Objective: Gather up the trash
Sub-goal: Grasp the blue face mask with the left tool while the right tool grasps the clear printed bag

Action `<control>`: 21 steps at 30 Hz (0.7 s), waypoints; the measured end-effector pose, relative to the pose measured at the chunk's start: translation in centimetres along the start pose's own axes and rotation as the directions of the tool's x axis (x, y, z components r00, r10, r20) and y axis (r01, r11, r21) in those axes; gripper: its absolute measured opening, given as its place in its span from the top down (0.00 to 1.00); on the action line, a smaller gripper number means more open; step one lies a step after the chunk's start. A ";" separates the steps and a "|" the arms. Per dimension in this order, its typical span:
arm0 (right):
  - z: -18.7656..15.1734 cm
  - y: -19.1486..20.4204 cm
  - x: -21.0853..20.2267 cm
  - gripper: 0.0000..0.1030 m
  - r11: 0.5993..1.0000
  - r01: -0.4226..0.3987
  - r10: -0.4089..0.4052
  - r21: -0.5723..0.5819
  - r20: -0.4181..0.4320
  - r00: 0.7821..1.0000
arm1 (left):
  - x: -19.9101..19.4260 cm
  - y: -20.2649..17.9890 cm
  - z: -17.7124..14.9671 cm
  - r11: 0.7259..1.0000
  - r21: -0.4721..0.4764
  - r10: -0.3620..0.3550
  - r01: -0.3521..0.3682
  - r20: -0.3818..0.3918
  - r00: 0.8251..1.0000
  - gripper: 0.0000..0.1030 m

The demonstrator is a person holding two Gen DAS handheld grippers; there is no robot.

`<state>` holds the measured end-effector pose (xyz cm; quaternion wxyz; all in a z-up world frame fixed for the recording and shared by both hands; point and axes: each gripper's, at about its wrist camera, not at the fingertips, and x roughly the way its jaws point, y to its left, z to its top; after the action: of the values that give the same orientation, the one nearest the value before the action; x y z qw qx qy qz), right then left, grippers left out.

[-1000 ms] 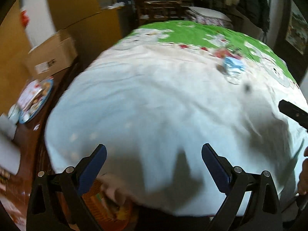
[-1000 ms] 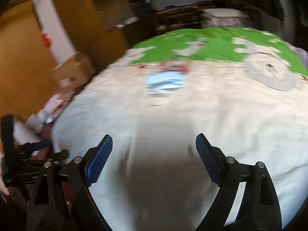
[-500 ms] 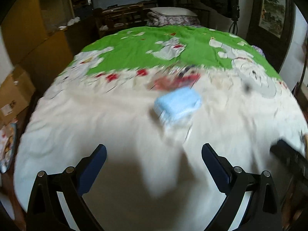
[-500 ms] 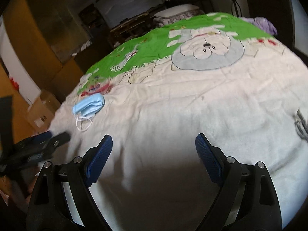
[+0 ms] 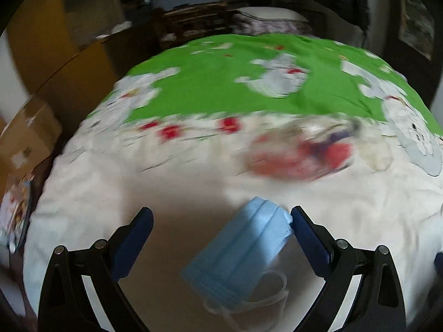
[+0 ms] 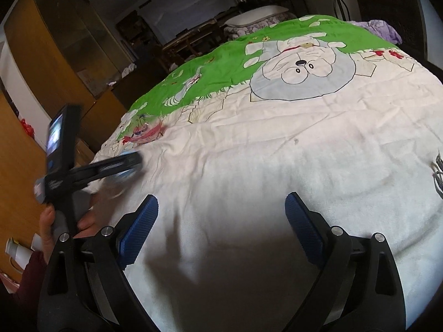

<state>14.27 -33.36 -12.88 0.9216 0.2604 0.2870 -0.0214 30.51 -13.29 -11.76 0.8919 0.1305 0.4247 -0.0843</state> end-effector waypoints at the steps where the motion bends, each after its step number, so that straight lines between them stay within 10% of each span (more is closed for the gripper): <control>1: 0.0 0.0 0.0 0.12 1.000 0.001 -0.001 -0.002 -0.001 1.000 | -0.4 1.2 -0.7 1.000 -0.008 0.026 -0.026 0.001 1.000 0.06; 5: 0.0 0.1 0.0 0.12 1.000 0.006 -0.006 -0.003 -0.003 1.000 | -0.6 5.8 -3.5 0.992 -0.029 0.119 -0.120 -0.033 0.992 0.06; 16: 0.1 2.4 1.0 0.09 0.992 0.086 -0.090 -0.093 -0.036 0.995 | 0.3 9.4 -5.4 0.981 -0.190 -0.046 0.041 -0.022 0.999 0.04; 21: 1.8 5.1 3.6 0.09 0.991 0.001 -0.013 -0.135 -0.088 0.996 | 0.2 9.1 -5.5 0.983 -0.183 -0.037 0.032 -0.021 0.999 0.04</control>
<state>19.17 -29.50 -11.19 0.9233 0.1972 0.3295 0.0064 29.00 -2.92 -13.80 0.8933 0.0416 0.4436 -0.0588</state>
